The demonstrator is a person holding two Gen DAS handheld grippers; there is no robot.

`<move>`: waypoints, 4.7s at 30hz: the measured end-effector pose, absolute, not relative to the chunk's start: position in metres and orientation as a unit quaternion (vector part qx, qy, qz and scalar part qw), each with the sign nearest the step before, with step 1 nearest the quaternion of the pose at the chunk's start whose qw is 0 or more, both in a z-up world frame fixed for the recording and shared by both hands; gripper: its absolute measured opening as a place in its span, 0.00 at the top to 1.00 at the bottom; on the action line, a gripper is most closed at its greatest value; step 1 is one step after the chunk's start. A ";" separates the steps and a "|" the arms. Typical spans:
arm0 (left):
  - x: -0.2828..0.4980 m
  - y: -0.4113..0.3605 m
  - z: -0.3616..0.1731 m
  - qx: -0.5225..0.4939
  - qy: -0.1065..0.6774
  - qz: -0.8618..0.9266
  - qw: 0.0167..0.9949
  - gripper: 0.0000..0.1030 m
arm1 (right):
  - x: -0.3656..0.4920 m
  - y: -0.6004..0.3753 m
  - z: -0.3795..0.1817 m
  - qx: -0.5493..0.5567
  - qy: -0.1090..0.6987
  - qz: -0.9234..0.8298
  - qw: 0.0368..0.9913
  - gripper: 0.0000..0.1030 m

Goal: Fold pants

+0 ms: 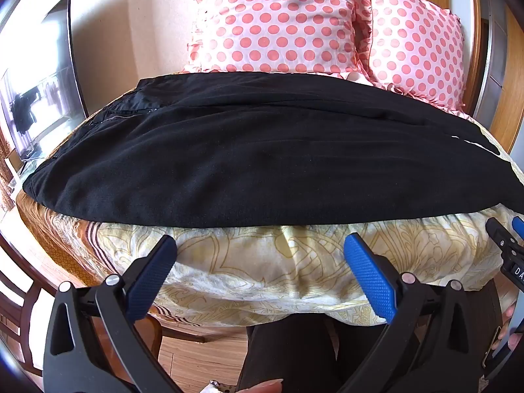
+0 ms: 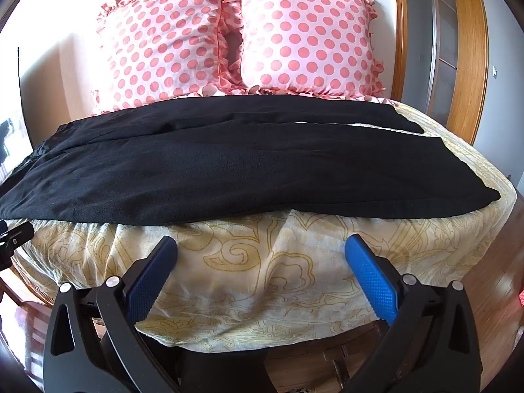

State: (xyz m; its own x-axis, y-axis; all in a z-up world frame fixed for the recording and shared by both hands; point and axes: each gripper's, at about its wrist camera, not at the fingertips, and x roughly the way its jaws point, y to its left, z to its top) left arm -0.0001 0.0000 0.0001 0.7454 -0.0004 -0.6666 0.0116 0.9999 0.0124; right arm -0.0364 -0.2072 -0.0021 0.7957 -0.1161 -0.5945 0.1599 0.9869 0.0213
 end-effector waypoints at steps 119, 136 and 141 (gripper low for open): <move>-0.001 0.004 -0.001 0.000 0.368 -0.010 0.930 0.02 | -0.036 -0.210 -0.008 0.036 0.319 -0.052 0.946 0.01; 0.059 0.038 0.079 -0.038 0.285 0.049 0.957 0.02 | 0.103 -0.350 0.093 0.103 0.309 -0.115 0.938 0.01; 0.099 0.030 0.076 -0.003 0.305 0.067 0.950 0.02 | 0.202 -0.393 0.076 0.073 0.375 -0.213 0.899 0.01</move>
